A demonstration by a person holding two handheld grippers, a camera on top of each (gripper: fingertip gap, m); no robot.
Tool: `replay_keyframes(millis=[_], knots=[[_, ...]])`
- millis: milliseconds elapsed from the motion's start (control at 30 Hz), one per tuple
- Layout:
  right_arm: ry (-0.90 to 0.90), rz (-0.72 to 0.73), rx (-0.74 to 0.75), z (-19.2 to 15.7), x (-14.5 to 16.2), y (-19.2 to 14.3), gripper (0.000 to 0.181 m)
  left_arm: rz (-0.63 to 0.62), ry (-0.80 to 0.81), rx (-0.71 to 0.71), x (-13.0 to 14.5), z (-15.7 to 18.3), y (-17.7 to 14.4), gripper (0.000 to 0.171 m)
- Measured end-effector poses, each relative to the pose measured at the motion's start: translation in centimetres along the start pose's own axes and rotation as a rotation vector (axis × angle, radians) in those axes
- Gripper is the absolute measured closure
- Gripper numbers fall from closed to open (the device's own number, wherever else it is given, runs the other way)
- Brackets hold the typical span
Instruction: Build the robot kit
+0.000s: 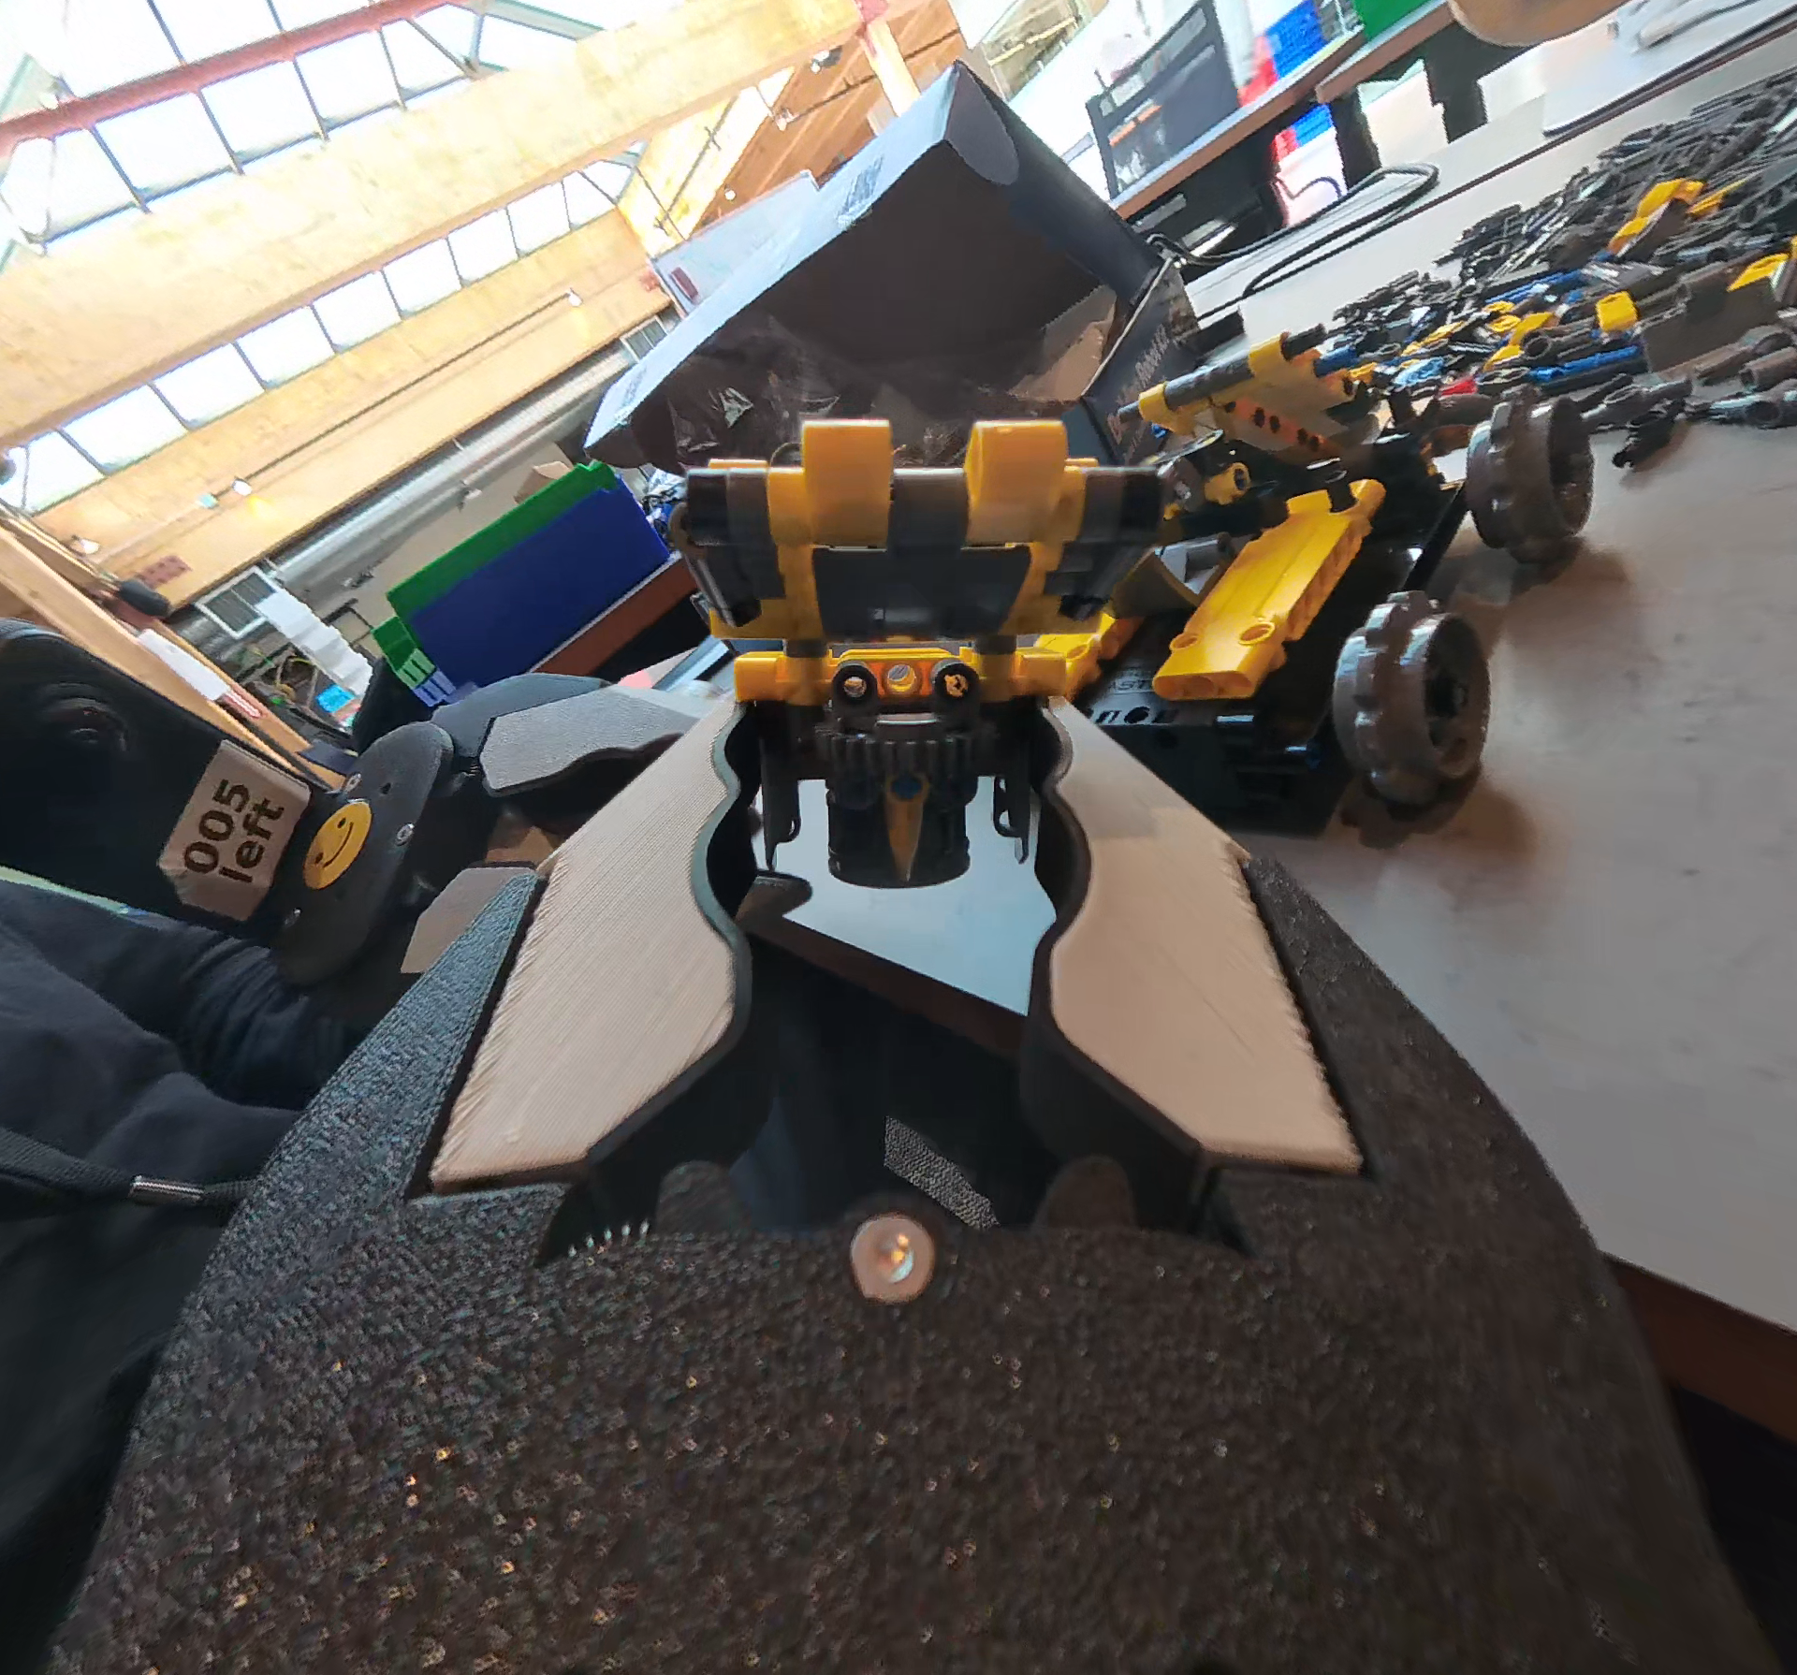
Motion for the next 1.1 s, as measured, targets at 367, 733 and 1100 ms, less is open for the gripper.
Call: replay_keyframes(millis=[367, 733, 1100], knots=[[-0.187, -0.119, 0.126, -0.2, 0.6, -1.0, 0.127, -0.011, -0.091, 0.053, 0.5, 0.3, 0.3, 0.151], [-0.281, -0.152, 0.106, -1.5, 0.4, -0.9, 0.128, 0.021, 0.014, 0.009, 0.7, 0.2, -0.1, 0.145], [-0.605, -0.313, 0.084, -2.9, 0.8, -2.0, 0.140, 0.013, -0.331, 0.195, 1.7, 0.3, -1.6, 0.148]])
Point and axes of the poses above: each gripper's, where its closed fingertips meet, y out along the fingers, x out of its underside, z = x × y across the jaws, the point moved 1 cm from there along -y, back along the fingers, and after that the axes turned 14 degrees about -y, right-handed, at the moved point
